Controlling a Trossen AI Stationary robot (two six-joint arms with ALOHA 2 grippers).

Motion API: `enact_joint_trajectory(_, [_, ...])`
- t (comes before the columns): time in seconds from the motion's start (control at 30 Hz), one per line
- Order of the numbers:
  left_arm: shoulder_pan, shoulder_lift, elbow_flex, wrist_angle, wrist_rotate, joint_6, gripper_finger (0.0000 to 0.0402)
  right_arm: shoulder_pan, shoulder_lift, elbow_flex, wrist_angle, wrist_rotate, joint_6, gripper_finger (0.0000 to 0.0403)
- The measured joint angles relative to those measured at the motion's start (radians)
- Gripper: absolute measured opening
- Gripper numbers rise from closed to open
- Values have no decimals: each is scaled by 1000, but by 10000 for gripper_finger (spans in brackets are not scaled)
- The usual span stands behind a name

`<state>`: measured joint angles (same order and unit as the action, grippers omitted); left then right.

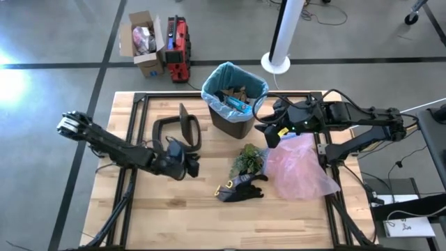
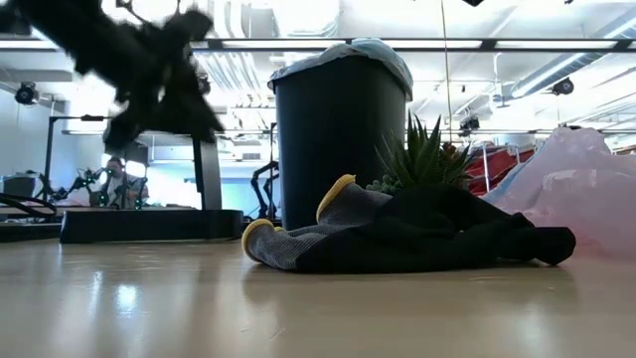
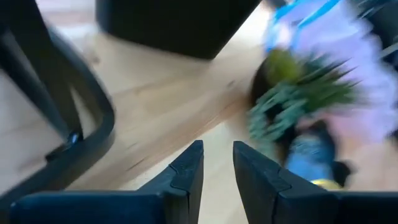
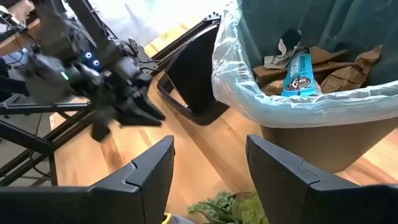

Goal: Place trash/remove bag and relplace
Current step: Remove trash bag from trash bin

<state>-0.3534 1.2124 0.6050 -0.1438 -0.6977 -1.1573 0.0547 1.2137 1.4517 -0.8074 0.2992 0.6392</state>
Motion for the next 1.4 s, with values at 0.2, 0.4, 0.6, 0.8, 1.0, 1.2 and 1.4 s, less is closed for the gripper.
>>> enact_joint_trajectory(0.2, [39,109,-2,-99,-48,-77,80,0,0,0,1,-5,17,186])
enact_joint_trajectory(0.4, [93,-4,-2,-252,-263,-130,92,0,0,0,0,-10,23,186])
enact_joint_trajectory(0.6, [155,-179,-13,-498,-263,-130,100,0,0,-1,-1,-4,41,186])
enact_joint_trajectory(0.8, [127,-319,-15,-476,-254,-151,106,-9,0,-1,14,98,41,186])
enact_joint_trajectory(1.0, [57,-319,-16,-177,-254,52,105,-115,-1,-1,38,128,53,186])
enact_joint_trajectory(1.2, [22,-214,-16,111,-253,180,96,-293,5,-1,40,112,46,186])
enact_joint_trajectory(1.4, [16,-58,-11,335,-232,180,92,-473,39,-1,88,38,33,186])
